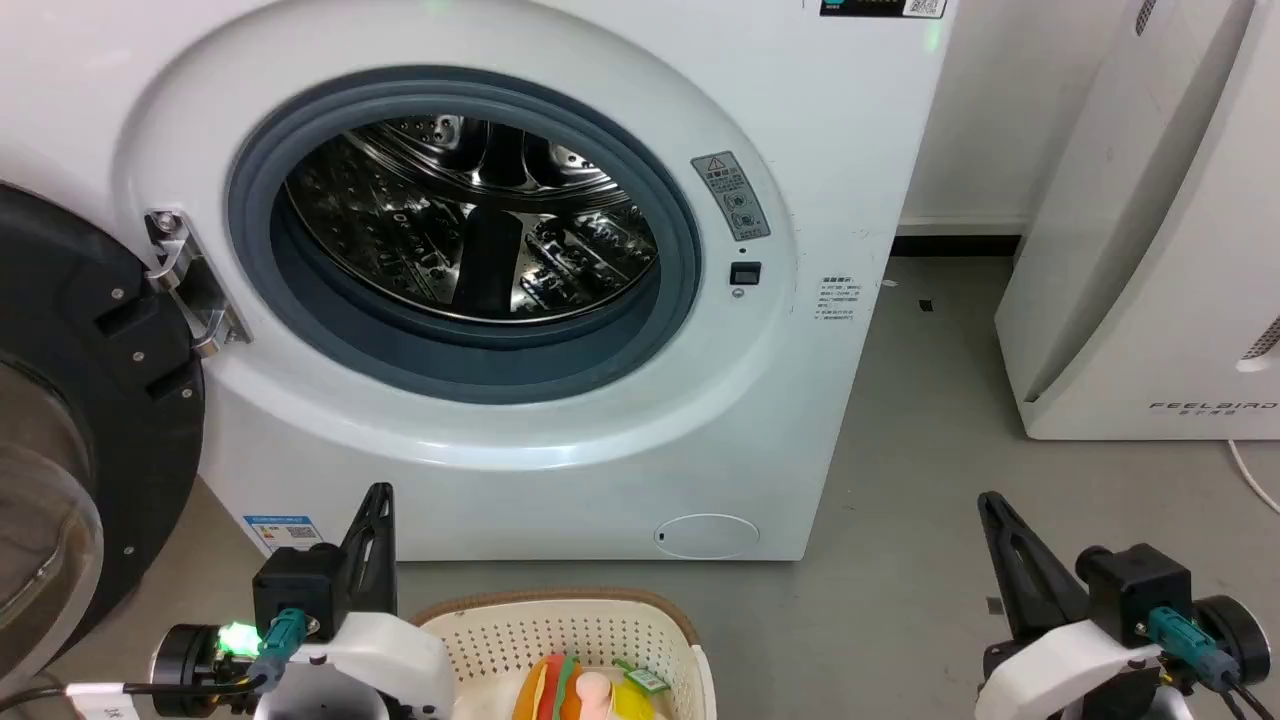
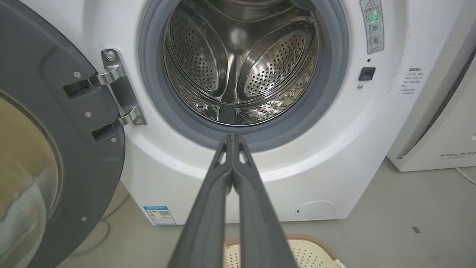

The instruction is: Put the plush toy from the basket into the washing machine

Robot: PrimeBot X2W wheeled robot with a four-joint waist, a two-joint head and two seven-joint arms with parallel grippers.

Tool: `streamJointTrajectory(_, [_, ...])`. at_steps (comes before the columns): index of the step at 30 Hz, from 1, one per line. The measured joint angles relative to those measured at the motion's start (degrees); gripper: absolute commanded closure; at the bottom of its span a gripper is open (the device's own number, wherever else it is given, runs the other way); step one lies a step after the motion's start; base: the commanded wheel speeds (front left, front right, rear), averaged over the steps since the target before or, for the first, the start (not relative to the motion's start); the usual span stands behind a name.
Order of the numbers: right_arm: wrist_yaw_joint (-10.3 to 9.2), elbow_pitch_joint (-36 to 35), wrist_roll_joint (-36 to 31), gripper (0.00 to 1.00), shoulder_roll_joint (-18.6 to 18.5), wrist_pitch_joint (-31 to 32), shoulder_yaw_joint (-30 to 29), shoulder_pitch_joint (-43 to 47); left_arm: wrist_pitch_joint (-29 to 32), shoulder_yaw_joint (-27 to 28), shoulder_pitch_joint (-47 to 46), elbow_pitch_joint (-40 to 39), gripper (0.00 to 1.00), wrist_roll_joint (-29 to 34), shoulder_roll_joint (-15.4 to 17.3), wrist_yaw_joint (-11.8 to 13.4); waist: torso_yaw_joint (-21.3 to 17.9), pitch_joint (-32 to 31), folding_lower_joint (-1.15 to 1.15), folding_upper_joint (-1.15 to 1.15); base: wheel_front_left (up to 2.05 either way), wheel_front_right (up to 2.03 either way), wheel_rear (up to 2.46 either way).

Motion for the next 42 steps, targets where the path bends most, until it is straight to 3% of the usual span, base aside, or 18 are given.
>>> streamJointTrajectory(18, [0.0, 0.0, 0.0, 1.0, 0.0, 0.0, 0.0, 0.0, 0.0, 0.0, 0.0, 0.0, 1.0, 0.0, 0.0, 0.0, 0.0, 0.0, 0.0, 0.0, 0.0, 0.0, 0.0])
streamJointTrajectory(19, [0.01, 0.0, 0.0, 0.0, 0.0, 0.0, 0.0, 0.0, 0.0, 0.0, 0.0, 0.0, 0.0, 0.0, 0.0, 0.0, 0.0, 0.0, 0.0, 0.0, 0.0, 0.0, 0.0])
streamJointTrajectory(32, [0.01, -0.1, 0.9, 0.0, 0.0, -1.0, -0.8, 0.0, -1.1, -0.8, -0.2, 0.5, 0.0, 0.0, 0.0, 0.8, -0.1, 0.8, 0.0, 0.0, 0.0, 0.0, 0.0])
streamJointTrajectory(42, [0.01, -0.4, 1.8, 0.0, 0.0, -2.2, -1.2, -0.2, -2.2, -2.1, -3.1, 6.3, 0.0, -0.2, 0.0, 0.6, -0.4, 3.1, 0.0, 0.0, 0.0, 0.0, 0.0])
